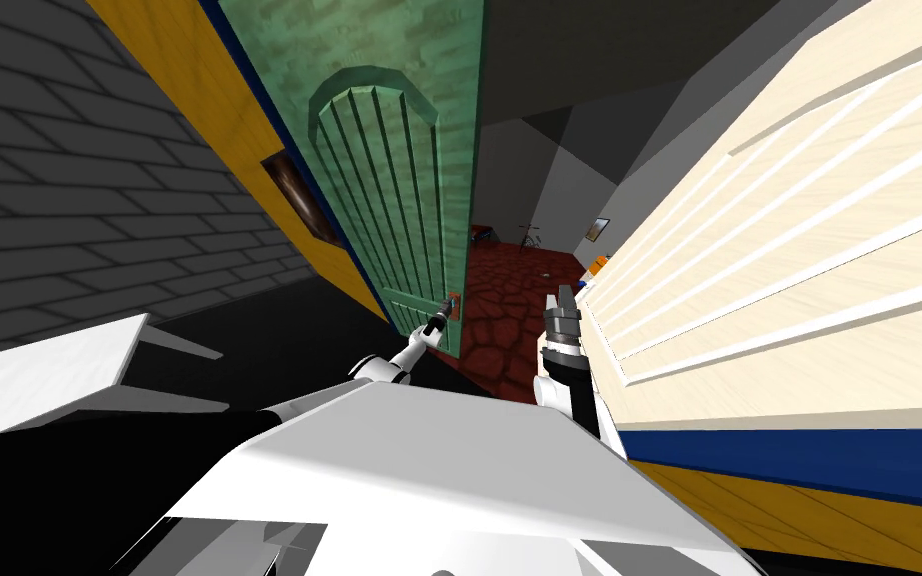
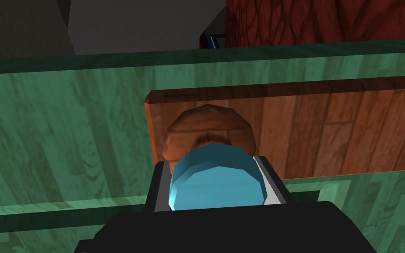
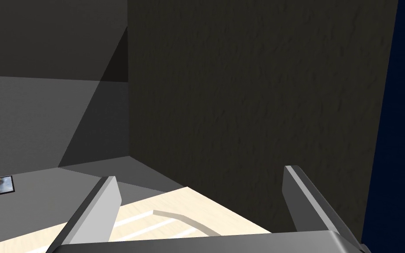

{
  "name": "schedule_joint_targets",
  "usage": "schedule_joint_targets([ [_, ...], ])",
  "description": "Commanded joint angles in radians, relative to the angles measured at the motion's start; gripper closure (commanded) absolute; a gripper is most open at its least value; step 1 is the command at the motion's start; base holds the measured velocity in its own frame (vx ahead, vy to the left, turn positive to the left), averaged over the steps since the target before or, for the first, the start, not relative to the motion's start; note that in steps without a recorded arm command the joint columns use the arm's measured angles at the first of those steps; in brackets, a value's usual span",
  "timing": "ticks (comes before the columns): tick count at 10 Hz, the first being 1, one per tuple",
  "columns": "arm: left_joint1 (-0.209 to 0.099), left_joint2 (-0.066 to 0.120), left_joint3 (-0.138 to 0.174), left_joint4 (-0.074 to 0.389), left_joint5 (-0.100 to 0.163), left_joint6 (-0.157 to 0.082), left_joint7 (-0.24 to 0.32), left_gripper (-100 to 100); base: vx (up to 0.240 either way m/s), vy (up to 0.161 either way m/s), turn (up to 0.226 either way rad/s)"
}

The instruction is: Push the door open

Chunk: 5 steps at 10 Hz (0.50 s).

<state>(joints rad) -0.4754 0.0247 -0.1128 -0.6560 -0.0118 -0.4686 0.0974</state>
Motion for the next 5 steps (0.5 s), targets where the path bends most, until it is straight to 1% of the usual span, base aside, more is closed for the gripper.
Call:
schedule_joint_targets([
  [1,-0.008,0.012,0.013,0.005,0.005,-0.006,-0.003,100,0.167,-0.067,0.038],
  [2,-0.008,0.018,0.021,0.006,0.007,-0.006,-0.007,100,0.177,-0.096,0.028],
  [3,-0.008,0.018,0.021,0.006,0.007,-0.006,-0.007,100,0.113,-0.092,0.037],
  [4,-0.008,0.018,0.021,0.006,0.007,-0.006,-0.007,100,0.05,-0.034,0.011],
  [5,-0.007,0.028,0.04,0.007,0.014,-0.006,-0.015,100,0.14,-0.082,0.022],
])
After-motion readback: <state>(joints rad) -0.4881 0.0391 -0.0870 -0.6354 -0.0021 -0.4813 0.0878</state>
